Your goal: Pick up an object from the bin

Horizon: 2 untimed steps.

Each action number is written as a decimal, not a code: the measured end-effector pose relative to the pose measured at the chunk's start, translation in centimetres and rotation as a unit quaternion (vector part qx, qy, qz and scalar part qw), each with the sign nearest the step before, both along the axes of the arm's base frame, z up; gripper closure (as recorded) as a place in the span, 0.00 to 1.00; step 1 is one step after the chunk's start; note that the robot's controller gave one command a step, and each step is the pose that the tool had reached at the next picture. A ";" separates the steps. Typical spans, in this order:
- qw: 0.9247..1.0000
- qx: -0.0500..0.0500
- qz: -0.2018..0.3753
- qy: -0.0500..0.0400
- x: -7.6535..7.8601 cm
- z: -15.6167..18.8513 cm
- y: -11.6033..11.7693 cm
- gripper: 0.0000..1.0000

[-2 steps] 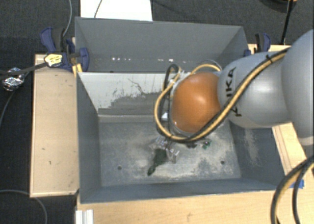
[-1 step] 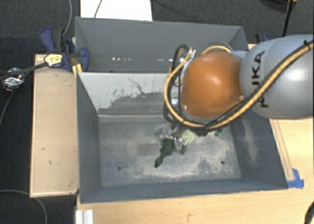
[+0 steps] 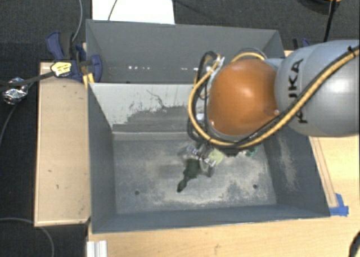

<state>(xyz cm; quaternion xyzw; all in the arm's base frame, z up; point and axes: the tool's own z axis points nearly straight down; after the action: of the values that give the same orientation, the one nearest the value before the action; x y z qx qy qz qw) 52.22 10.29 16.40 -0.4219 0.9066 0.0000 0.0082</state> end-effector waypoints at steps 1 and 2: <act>1.000 0.001 -0.005 -0.001 0.3 10.5 0.3 1.00; 1.000 0.001 -0.006 -0.001 0.3 10.5 0.3 1.00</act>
Offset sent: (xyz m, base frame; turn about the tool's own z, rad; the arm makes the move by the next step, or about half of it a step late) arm 0.0000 0.0000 0.0000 0.0000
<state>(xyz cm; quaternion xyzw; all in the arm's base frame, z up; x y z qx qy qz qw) 52.53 10.56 26.94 -0.4167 0.9090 0.0004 0.0097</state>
